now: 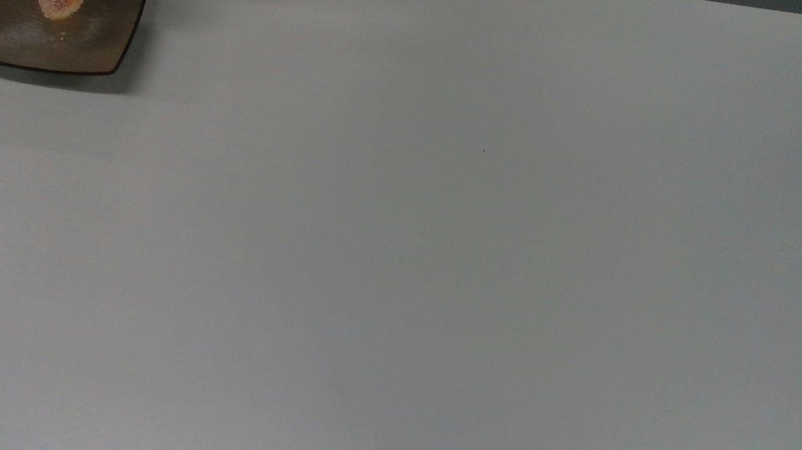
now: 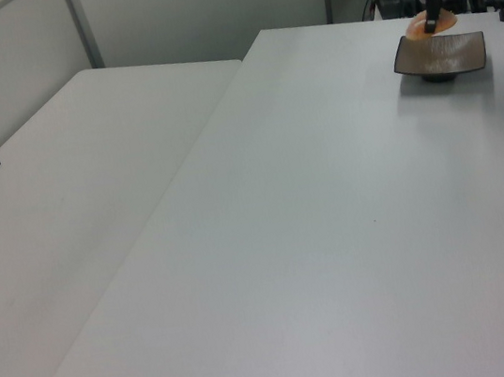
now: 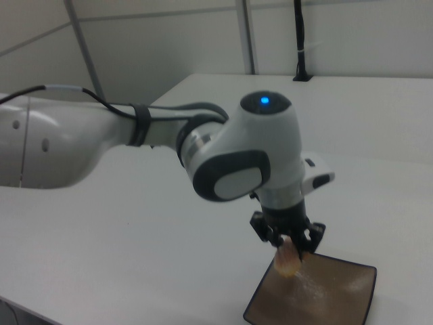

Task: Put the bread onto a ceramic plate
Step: 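Lower the roll onto the plate and open the gripper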

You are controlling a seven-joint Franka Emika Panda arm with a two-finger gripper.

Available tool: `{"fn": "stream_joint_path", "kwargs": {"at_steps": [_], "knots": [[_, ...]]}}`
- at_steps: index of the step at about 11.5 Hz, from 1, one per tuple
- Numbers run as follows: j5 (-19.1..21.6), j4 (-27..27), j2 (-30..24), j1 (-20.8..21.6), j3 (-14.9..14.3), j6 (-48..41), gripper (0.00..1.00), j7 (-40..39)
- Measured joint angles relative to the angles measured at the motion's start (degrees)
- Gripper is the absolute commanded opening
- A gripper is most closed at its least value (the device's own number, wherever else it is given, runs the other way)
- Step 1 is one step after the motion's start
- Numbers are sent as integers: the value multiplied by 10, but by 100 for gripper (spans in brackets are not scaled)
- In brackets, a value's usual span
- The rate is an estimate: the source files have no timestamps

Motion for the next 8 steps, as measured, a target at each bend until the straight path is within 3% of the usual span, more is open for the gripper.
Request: {"fn": "stream_joint_path", "kwargs": {"at_steps": [2, 4, 5, 6, 8], "knots": [[-1, -20, 23, 0, -6, 46, 37, -3], [-1, -24, 48, -5, -7, 65, 49, -4], [-1, -25, 58, -6, -7, 72, 63, -6], [-2, -28, 67, -6, -7, 82, 71, -8], [-2, -29, 78, -6, -7, 88, 100, -9]]}}
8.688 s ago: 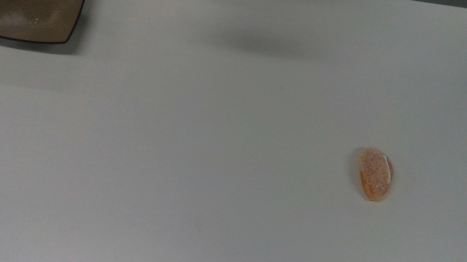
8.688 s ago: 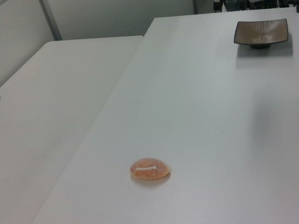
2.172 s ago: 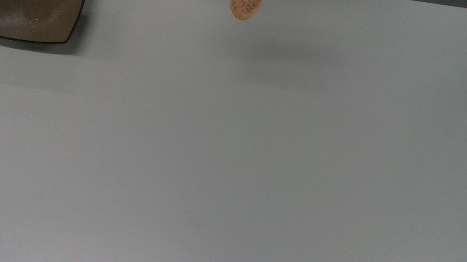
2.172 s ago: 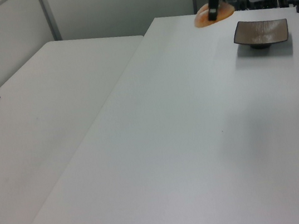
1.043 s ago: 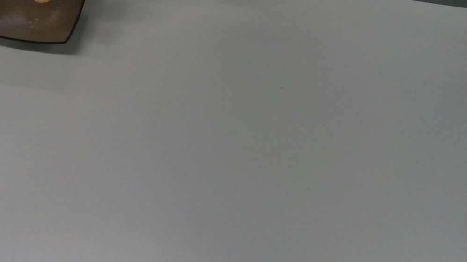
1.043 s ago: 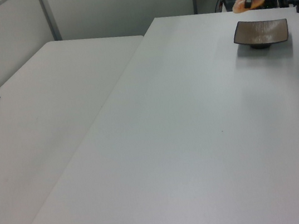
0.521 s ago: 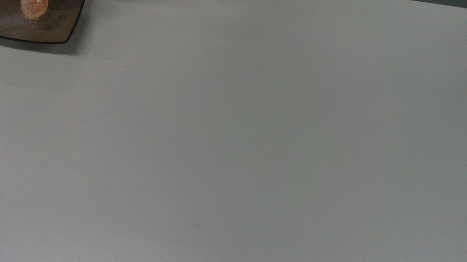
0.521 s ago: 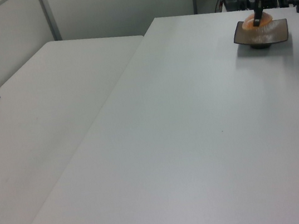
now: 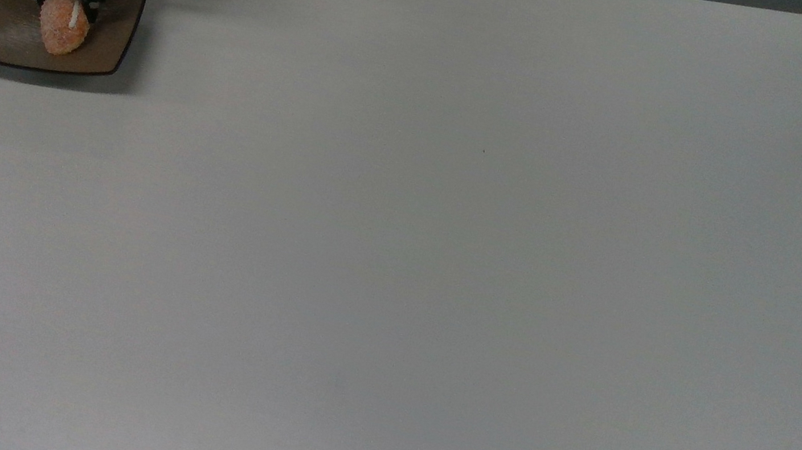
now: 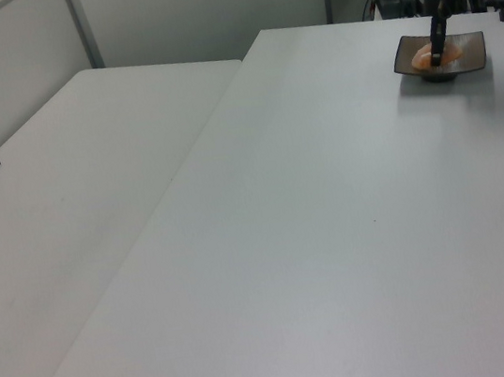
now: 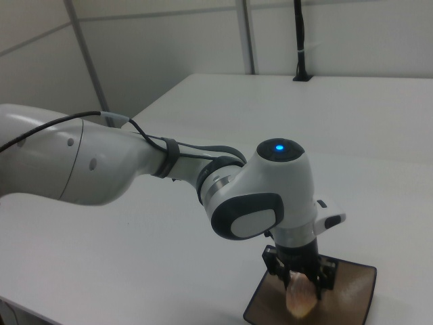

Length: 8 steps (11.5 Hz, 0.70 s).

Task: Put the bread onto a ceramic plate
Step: 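Lower the roll onto the plate and open the gripper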

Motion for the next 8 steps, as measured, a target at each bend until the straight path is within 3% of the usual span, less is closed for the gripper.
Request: {"fn": "stream_joint_path", "kwargs": {"at_steps": [5, 8], "knots": [[0, 6, -13, 2, 0, -12, 100, 0], [0, 55, -75, 10, 4, -134, 100, 0]]}}
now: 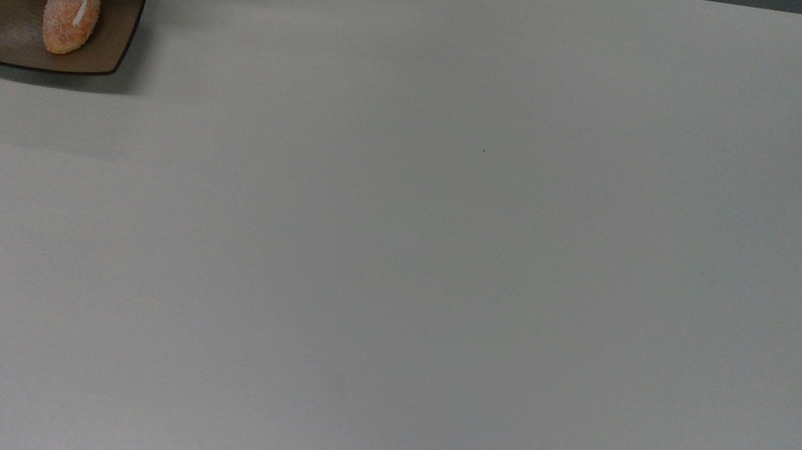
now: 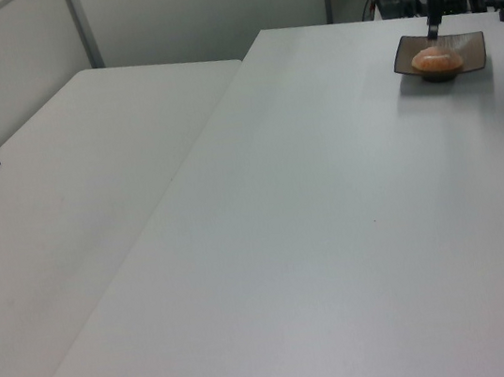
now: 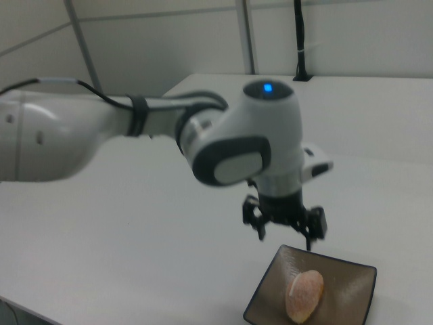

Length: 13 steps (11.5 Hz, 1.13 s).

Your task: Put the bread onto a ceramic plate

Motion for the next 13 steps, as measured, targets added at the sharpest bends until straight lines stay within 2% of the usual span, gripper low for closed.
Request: {"fn": "stream_joint_path", "kwargs": {"at_steps": [2, 3, 5, 9, 13], "knots": [[0, 74, -42, 2, 10, -125, 100, 14], [0, 127, -56, 6, 20, -194, 100, 58], [2, 174, -75, 19, 39, -240, 100, 131], [1, 186, -128, 25, 143, -293, 100, 277], [0, 182, -133, 31, 241, -293, 100, 398]]}}
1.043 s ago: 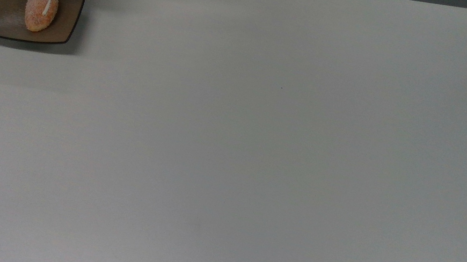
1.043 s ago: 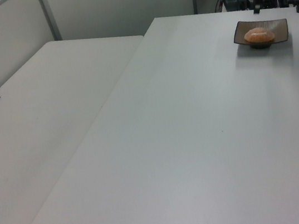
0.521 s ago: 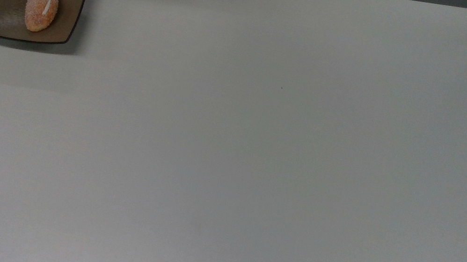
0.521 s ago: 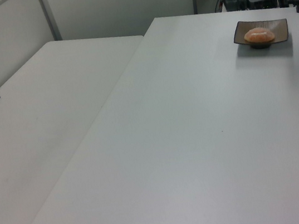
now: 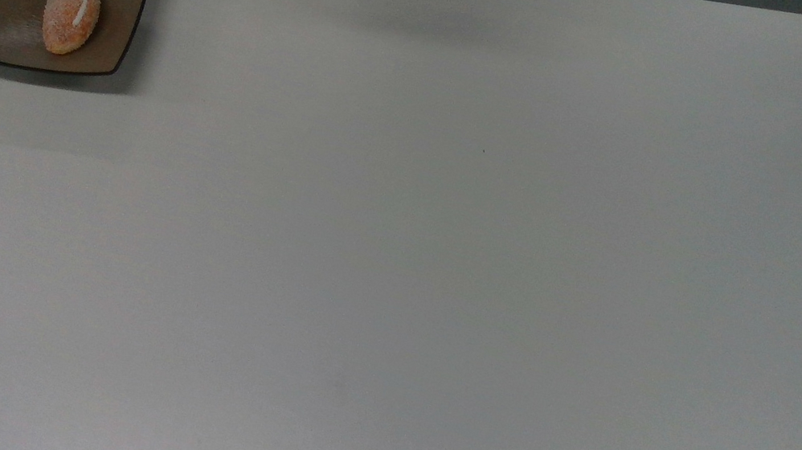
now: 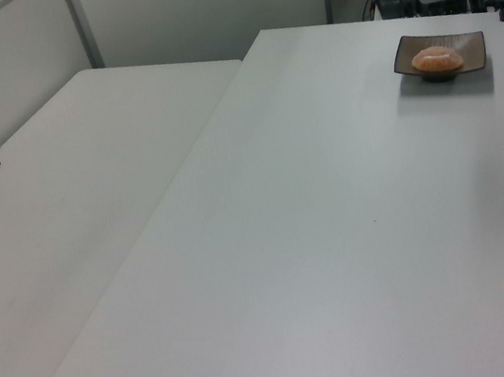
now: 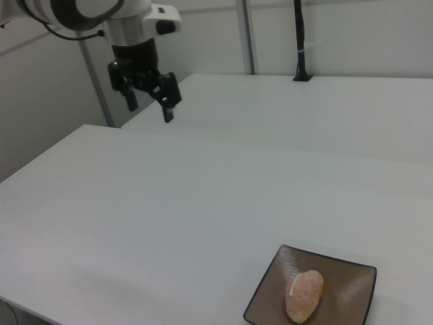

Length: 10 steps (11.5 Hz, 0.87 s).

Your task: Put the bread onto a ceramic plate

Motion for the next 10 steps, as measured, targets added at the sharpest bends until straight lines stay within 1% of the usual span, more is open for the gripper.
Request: {"fn": "stream_joint_path", "kwargs": {"at_steps": [1, 2, 3, 5, 8, 9, 10], "knots": [[0, -2, 1, 2, 18, 0, 100, 18], [-2, -7, 2, 12, 28, 0, 100, 28], [-15, -15, 6, 24, 33, 0, 100, 36], [-27, -28, 17, 47, 34, 5, 100, 38], [-57, -44, 31, 69, 34, 60, 100, 38], [-59, -48, 35, 75, 28, 79, 100, 38], [-59, -50, 40, 85, 16, 92, 100, 35]]}}
